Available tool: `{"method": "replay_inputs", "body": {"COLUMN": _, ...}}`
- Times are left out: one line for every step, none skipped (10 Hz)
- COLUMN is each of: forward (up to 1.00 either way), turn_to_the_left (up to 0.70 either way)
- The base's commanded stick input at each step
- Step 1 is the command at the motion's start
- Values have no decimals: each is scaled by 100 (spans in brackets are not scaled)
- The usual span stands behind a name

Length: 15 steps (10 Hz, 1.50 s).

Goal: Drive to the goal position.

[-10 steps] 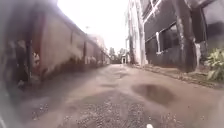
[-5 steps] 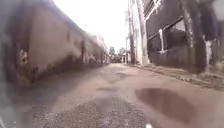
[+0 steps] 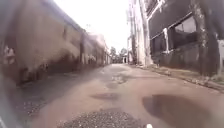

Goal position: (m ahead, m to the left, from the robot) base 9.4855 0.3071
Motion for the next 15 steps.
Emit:
{"method": "replay_inputs", "body": {"forward": 100, "turn_to_the_left": 0}}
{"method": "replay_inputs", "body": {"forward": 100, "turn_to_the_left": 0}}
{"method": "replay_inputs", "body": {"forward": 100, "turn_to_the_left": 0}}
{"method": "replay_inputs", "body": {"forward": 100, "turn_to_the_left": 0}}
{"method": "replay_inputs", "body": {"forward": 100, "turn_to_the_left": 0}}
{"method": "replay_inputs", "body": {"forward": 100, "turn_to_the_left": 0}}
{"method": "replay_inputs", "body": {"forward": 100, "turn_to_the_left": 0}}
{"method": "replay_inputs", "body": {"forward": 100, "turn_to_the_left": 0}}
{"method": "replay_inputs", "body": {"forward": 100, "turn_to_the_left": 0}}
{"method": "replay_inputs", "body": {"forward": 100, "turn_to_the_left": -7}}
{"method": "replay_inputs", "body": {"forward": 100, "turn_to_the_left": -15}}
{"method": "replay_inputs", "body": {"forward": 100, "turn_to_the_left": -8}}
{"method": "replay_inputs", "body": {"forward": 100, "turn_to_the_left": 0}}
{"method": "replay_inputs", "body": {"forward": 100, "turn_to_the_left": 0}}
{"method": "replay_inputs", "body": {"forward": 100, "turn_to_the_left": 0}}
